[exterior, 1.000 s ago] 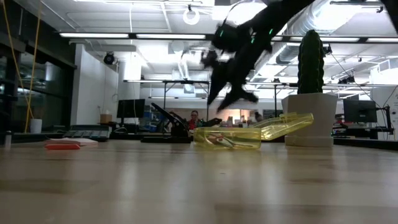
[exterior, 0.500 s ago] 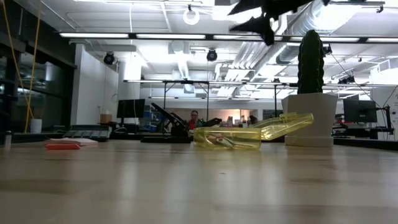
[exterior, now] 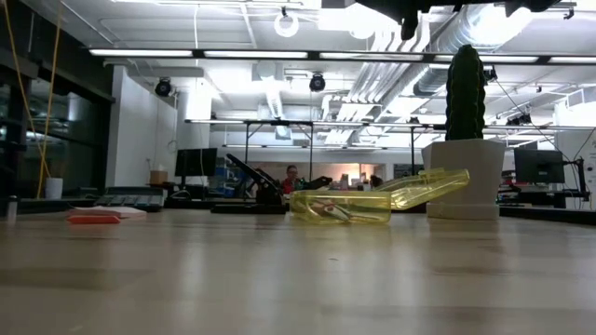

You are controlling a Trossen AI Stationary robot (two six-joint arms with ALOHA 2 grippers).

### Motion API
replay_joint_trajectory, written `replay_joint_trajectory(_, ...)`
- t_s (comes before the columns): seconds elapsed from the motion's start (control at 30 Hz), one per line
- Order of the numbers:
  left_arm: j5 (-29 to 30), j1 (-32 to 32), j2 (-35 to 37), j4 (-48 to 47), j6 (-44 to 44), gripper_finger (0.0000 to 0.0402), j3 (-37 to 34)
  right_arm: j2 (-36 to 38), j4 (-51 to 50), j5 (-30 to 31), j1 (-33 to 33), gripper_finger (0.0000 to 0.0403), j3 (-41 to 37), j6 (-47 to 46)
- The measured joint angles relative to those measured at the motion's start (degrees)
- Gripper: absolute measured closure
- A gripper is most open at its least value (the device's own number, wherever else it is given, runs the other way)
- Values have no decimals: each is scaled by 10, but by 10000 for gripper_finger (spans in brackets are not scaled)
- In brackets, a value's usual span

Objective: Pack school essentials
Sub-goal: Put the light blue ballpen into the yellow supply box

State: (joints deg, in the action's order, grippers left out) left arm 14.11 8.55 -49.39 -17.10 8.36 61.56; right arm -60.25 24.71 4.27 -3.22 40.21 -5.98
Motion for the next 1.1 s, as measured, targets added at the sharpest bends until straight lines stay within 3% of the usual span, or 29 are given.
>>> replay_joint_trajectory(0.5,-2,0,0,2,0,276,0,0,0,-1,0,238,0,0)
replay_joint_trajectory(0.8,-65,-2,-8,3,80,273,0,0,0,-2,0,238,0,-1)
replay_joint_trajectory(0.97,-149,-51,-40,-51,151,253,1,0,-1,-2,0,238,0,-2)
replay_joint_trajectory(1.1,-174,-129,-82,-178,235,229,0,0,-4,-2,0,238,0,-2)
